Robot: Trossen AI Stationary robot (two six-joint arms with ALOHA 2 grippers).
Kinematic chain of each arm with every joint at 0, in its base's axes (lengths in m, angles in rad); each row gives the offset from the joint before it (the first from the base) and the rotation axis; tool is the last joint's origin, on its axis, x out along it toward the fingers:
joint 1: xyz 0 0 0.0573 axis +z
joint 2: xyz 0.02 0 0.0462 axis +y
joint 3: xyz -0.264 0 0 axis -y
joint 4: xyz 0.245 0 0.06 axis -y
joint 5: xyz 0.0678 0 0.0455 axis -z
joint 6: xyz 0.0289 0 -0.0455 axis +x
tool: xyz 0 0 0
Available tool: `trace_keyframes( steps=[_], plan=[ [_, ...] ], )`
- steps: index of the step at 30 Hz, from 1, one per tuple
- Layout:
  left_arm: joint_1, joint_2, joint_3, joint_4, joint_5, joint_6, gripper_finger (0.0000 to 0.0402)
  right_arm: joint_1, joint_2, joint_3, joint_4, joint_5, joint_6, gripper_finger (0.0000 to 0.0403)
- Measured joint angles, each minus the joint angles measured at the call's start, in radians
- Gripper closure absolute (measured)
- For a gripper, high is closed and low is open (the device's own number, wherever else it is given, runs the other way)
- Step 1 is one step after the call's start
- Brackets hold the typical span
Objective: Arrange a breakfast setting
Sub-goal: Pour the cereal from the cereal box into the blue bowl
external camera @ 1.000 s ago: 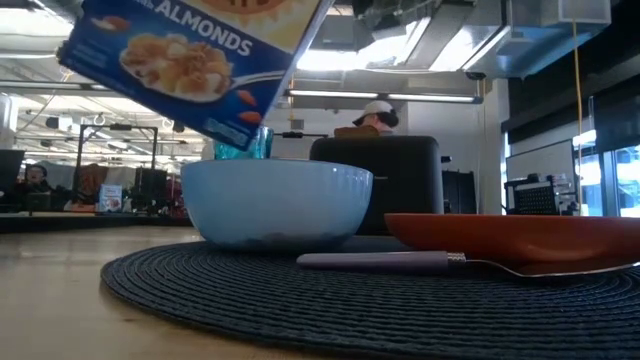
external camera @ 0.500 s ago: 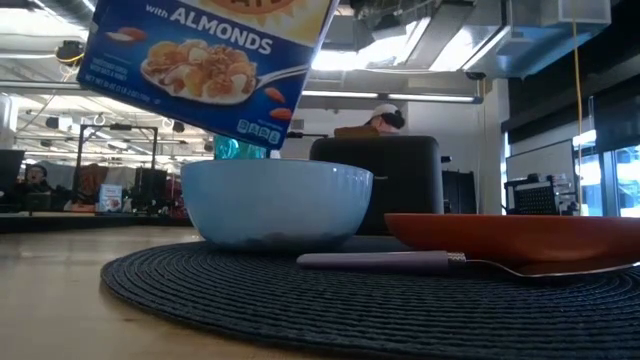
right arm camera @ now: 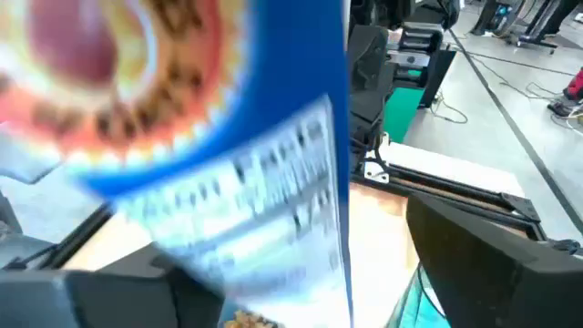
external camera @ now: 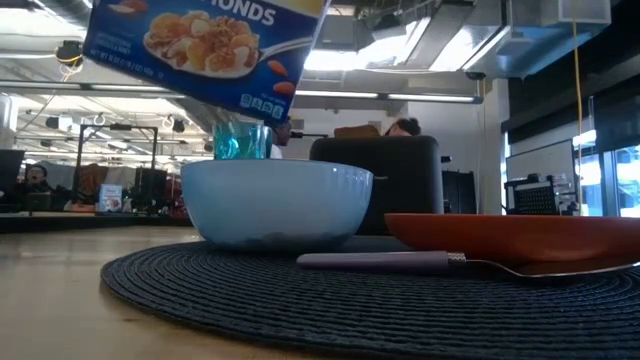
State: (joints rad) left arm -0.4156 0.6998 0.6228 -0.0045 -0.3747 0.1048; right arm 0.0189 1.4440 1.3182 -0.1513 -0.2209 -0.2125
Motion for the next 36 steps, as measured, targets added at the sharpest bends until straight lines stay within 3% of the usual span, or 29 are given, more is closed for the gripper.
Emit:
trace_keyframes(
  steps=[9, 16, 22, 29, 36],
  plan=[
    [-0.007, -0.075, 0.0, 0.022, 0.017, 0.048, 0.0307, 0.0, -0.129, -0.012, -0.112, -0.007, 0.025, 0.0107],
    [-0.051, -0.161, 0.001, 0.104, -0.036, 0.157, 0.0309, 0.0, -0.223, -0.085, -0.097, 0.019, 0.033, 0.0126],
    [-0.066, -0.244, 0.001, 0.111, -0.203, 0.276, 0.0309, 0.0, -0.251, -0.156, -0.075, 0.046, 0.052, 0.0134],
    [-0.056, -0.285, -0.005, 0.032, -0.488, 0.324, 0.0309, 0.0, -0.252, -0.2, -0.072, 0.073, 0.052, 0.0135],
    [0.004, -0.329, -0.113, 0.109, -0.574, 0.274, 0.0309, 0.0, -0.252, -0.229, -0.021, 0.072, 0.051, 0.0135]
  ],
)
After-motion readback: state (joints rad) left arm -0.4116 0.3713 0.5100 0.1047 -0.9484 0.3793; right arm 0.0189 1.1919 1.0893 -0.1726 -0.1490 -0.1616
